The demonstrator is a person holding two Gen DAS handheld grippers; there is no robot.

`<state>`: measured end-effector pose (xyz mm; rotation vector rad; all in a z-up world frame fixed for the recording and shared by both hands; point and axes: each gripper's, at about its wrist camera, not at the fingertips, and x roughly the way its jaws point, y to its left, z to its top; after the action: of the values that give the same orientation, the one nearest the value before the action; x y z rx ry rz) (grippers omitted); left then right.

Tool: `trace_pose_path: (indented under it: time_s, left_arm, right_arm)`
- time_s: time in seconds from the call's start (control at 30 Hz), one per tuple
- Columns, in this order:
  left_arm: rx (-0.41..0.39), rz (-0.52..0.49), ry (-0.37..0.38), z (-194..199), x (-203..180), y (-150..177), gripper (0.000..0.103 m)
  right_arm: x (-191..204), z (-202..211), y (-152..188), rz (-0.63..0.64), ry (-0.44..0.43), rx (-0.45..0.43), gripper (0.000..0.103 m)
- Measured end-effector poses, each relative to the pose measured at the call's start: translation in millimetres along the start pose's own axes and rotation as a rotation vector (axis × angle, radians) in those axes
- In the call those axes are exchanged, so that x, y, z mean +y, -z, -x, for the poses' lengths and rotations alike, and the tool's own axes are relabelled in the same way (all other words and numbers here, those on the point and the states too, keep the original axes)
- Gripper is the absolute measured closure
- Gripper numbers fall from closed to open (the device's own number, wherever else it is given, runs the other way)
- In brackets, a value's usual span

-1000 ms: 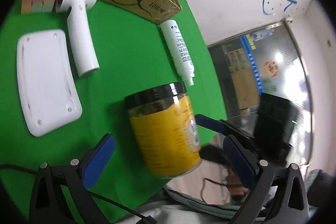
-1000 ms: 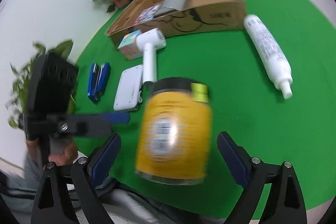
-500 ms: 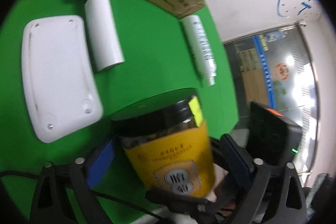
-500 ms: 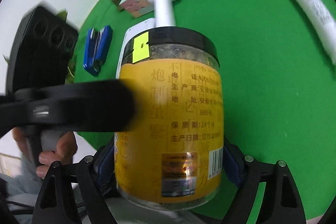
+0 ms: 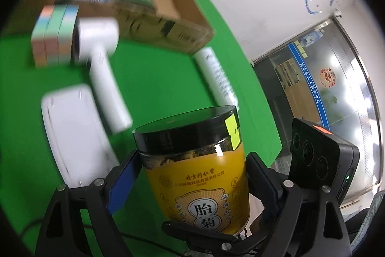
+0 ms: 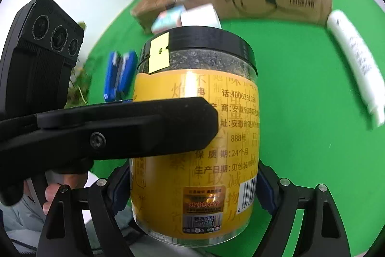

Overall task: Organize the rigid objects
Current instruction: 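Grip the yellow-labelled jar with the right tool while the left tool grips it too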

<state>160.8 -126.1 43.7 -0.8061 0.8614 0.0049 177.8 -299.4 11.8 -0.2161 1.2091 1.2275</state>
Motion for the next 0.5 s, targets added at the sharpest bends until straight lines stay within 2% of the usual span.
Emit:
trace_pose_path:
  time_s: [0.2, 0.5]
  left_arm:
    - [-0.058, -0.132, -0.012, 15, -36, -41, 0.016]
    - [-0.141, -0.238, -0.004, 39, -68, -89, 0.016]
  right_arm:
    - [5, 39, -29, 0.030, 0.022, -0.122, 0.021]
    - [18, 87, -82, 0.083, 0.058, -0.272, 0.021]
